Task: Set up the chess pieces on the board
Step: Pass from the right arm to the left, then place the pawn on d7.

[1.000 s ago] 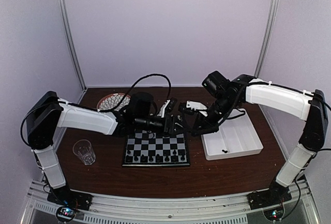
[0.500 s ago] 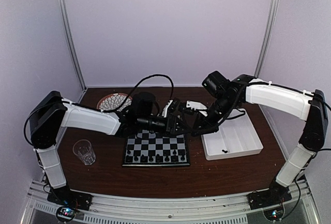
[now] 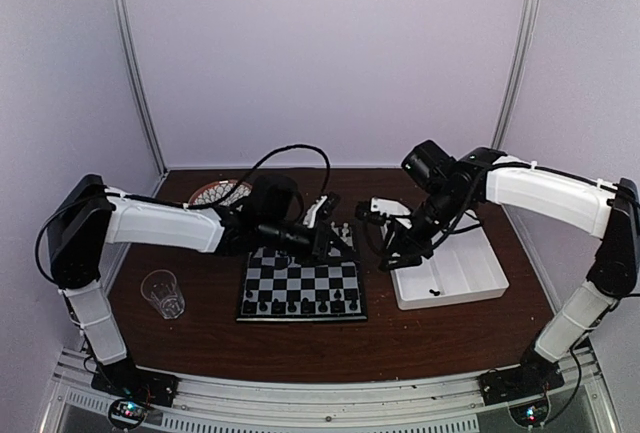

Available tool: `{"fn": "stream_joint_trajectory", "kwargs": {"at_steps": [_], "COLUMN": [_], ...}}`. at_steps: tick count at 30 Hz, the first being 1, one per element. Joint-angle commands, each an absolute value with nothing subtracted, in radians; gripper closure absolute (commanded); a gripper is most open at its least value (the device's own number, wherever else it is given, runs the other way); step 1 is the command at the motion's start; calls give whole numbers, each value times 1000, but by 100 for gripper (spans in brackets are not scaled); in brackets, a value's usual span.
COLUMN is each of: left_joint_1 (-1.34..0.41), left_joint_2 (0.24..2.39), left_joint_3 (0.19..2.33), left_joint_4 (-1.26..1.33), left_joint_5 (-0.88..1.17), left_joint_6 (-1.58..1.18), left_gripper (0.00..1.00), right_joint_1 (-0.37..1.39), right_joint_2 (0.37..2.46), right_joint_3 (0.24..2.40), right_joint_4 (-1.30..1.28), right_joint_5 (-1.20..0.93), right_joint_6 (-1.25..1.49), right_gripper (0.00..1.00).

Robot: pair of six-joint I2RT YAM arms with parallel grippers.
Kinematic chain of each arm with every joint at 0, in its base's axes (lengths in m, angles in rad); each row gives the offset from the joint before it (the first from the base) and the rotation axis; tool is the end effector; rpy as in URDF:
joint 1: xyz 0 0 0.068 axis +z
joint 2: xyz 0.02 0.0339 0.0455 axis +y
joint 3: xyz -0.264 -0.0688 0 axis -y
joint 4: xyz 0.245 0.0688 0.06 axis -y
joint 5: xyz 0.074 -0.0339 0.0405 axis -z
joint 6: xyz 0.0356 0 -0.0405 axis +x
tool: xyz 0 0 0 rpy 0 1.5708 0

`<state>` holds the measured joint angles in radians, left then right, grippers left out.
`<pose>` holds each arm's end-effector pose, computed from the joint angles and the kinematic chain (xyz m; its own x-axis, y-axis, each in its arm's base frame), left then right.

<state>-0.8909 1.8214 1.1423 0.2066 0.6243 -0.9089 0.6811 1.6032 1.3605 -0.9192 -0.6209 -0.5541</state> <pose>0.2387 -0.3283 0.2152 -0.9317 0.1344 -0.3374 0.3632 0.3439 -0.8659 0.2369 0.2187 0.2823 -0.2422 -0.7471 -0.6190 -0.9634 0.1095 0.2447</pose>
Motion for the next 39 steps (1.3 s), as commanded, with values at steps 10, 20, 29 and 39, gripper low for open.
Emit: {"fn": "stream_joint_trajectory", "kwargs": {"at_steps": [10, 20, 29, 39], "left_joint_1": [-854, -857, -862, -880], "left_joint_2": [1739, 1863, 1959, 2053], "left_joint_3": [1525, 1598, 1635, 1671], "left_joint_4": [-1012, -1046, -992, -972], "left_joint_5": [238, 263, 264, 272], "left_joint_6": [-241, -255, -262, -268], "left_gripper": [96, 96, 96, 96], "right_joint_1": [540, 540, 540, 540], "right_joint_2": [1441, 1460, 1460, 1468], "right_joint_3": [1105, 1098, 1097, 1095], "right_joint_4": [-874, -879, -887, -890], "right_joint_5": [-551, -564, -555, -549], "right_joint_6": [-670, -681, -687, -690], "right_gripper": [50, 49, 49, 49]}}
